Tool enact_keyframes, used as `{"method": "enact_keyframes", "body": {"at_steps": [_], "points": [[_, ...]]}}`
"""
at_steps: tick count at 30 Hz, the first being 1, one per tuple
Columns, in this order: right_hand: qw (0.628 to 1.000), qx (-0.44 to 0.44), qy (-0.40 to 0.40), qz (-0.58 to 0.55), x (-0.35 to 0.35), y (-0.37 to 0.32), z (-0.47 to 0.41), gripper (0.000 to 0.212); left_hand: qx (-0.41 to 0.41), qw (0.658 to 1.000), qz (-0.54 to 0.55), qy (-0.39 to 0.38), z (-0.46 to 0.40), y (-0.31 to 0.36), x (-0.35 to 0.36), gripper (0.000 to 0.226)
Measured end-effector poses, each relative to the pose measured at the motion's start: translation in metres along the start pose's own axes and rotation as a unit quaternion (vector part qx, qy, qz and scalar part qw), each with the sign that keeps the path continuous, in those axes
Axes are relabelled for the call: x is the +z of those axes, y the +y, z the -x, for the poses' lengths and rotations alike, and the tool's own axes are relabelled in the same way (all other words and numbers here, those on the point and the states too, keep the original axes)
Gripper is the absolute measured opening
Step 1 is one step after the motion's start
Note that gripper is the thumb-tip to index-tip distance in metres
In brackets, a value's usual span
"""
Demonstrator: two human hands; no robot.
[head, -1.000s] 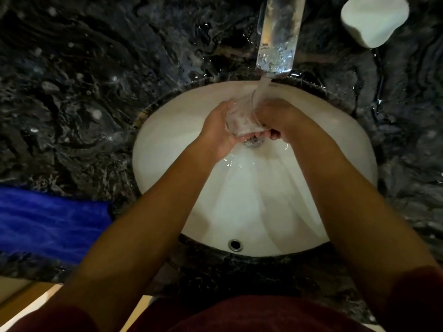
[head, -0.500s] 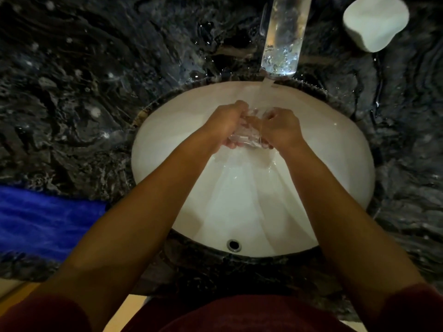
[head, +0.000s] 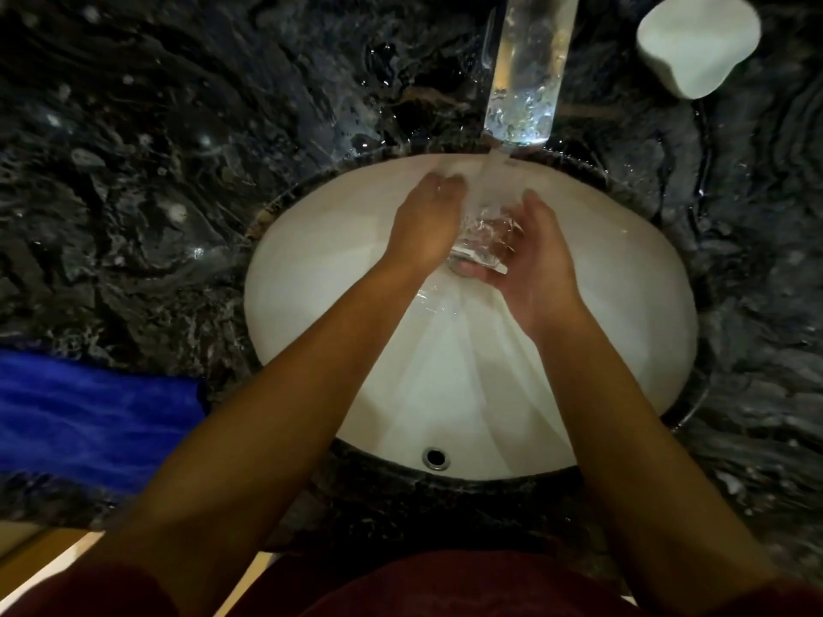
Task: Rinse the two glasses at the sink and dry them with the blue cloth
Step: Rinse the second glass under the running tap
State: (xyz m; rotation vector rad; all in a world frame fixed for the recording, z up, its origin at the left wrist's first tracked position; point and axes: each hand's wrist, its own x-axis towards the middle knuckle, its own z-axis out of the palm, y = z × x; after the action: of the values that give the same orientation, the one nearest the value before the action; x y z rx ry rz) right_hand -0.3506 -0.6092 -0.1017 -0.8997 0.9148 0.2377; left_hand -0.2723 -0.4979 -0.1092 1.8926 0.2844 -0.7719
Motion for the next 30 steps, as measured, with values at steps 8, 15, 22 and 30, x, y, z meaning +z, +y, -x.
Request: {"method": "enact_keyframes", "body": {"at_steps": [8,15,22,30], "points": [[0.993,0.086,-0.036,0.076,0.003,-0.007,-0.019,0.065,0.103,0.981,-0.159,-0.044,0.009,0.000,-0.017,0.050],[0.970,0.199,-0.117,0.071,0.000,0.001,-0.025,0.075,0.142,0.984,-0.006,-0.107,0.023,0.005,-0.023,0.027],[0.984,0.106,-0.010,0.141,0.010,-0.003,-0.018,0.051,0.125,0.986,-0.050,-0.099,0.022,-0.004,-0.015,0.057],[0.907,-0.190,0.045,0.373,0.017,-0.002,0.016,0.045,0.043,0.993,0.109,-0.021,0.031,0.004,-0.006,0.045]]}}
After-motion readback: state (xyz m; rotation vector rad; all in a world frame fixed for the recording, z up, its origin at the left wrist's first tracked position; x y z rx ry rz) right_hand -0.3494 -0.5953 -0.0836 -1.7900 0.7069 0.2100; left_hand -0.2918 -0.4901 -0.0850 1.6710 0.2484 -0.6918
